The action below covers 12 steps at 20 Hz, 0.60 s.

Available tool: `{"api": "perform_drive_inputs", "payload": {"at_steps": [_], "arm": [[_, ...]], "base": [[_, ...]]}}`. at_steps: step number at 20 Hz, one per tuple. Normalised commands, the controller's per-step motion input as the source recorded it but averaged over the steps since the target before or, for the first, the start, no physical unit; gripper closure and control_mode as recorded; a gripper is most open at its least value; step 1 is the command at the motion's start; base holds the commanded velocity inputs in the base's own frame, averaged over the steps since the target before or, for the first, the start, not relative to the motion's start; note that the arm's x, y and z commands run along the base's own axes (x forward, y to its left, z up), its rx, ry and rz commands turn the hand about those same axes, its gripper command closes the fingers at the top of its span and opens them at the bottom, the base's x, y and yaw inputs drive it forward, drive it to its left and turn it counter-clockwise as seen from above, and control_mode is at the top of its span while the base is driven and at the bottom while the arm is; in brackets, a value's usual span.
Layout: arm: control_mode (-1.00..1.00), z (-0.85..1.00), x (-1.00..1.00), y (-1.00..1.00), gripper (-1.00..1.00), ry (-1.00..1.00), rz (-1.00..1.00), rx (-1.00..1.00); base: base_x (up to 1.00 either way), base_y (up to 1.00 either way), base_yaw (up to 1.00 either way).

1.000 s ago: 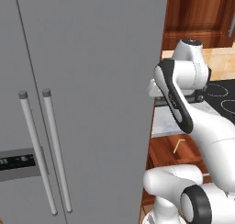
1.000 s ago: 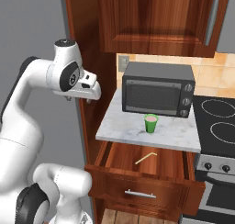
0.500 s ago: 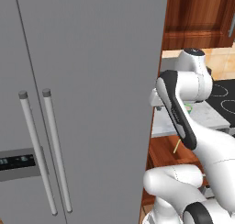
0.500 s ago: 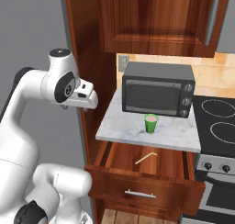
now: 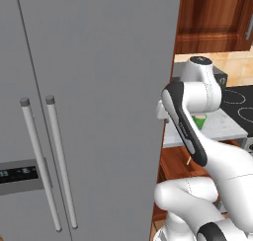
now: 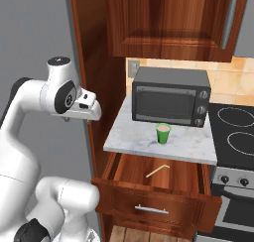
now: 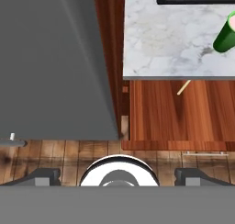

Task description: Pick up the straw from the right drawer and put it inside the smoothie cup.

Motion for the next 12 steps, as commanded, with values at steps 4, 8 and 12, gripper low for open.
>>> {"api": "perform_drive_inputs", "payload": {"at_steps": [4, 8, 12], "arm": [[-1.0, 0.0, -0.01, 0.0, -1.0, 0.0, 0.0, 0.0], [-1.0, -0.01, -0.33, -0.01, -1.0, 0.0, 0.0, 0.0], [-1.0, -0.01, -0.46, -0.09, -1.0, 0.0, 0.0, 0.0]], "base": [[0.0, 0.0, 0.0], [0.0, 0.0, 0.0], [0.0, 0.0, 0.0]]}}
